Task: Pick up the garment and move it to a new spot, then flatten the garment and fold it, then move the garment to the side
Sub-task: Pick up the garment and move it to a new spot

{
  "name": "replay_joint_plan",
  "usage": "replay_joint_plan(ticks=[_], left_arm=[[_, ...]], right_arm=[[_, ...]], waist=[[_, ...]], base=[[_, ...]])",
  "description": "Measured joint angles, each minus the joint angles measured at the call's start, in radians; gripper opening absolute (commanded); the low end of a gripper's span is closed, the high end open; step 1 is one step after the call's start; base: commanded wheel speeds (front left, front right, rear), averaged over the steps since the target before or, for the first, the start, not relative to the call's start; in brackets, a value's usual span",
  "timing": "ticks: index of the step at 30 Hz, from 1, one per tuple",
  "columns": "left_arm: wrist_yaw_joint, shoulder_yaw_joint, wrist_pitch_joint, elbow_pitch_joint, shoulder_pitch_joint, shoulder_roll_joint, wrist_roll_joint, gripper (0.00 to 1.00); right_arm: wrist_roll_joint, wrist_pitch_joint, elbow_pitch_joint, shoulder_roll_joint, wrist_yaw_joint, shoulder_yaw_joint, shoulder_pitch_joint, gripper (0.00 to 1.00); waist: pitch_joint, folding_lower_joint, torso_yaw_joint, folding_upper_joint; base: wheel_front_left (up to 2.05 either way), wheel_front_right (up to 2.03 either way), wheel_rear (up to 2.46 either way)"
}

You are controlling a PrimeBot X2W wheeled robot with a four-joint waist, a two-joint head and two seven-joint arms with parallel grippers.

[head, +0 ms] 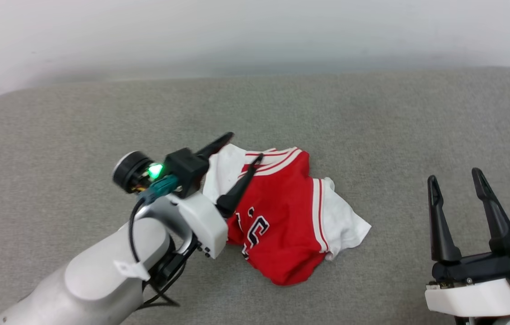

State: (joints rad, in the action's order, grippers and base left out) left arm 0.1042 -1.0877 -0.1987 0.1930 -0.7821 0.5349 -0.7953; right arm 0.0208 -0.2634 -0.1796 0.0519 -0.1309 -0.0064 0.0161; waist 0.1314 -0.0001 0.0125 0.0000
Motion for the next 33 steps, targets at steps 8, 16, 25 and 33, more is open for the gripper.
replay_joint_plan(ticks=[8,16,25,33], left_arm=[[0.267,0.171,-0.061,-0.095,0.174,0.057,0.136,1.00],[0.436,0.434,-0.064,-0.244,0.480,0.037,0.355,1.00],[0.424,0.640,-0.064,-0.314,0.716,-0.078,0.513,1.00],[0.313,0.755,-0.064,-0.321,0.831,-0.195,0.596,1.00]], right_arm=[[0.001,0.000,0.007,0.000,0.000,-0.007,0.031,1.00],[0.006,0.000,0.018,0.000,0.000,-0.012,0.049,1.00],[0.036,0.000,0.048,0.000,0.000,-0.025,0.064,1.00],[0.082,0.000,0.090,0.000,0.000,-0.029,0.095,1.00]], waist=[[-0.057,0.0000,0.047,0.0000],[-0.076,0.0000,0.078,0.0001],[-0.082,0.0000,0.092,0.0000],[-0.096,0.0001,0.083,0.0000]], base=[[0.00,0.00,0.00],[0.00,0.00,0.00],[0.00,0.00,0.00],[0.00,0.00,0.00]])
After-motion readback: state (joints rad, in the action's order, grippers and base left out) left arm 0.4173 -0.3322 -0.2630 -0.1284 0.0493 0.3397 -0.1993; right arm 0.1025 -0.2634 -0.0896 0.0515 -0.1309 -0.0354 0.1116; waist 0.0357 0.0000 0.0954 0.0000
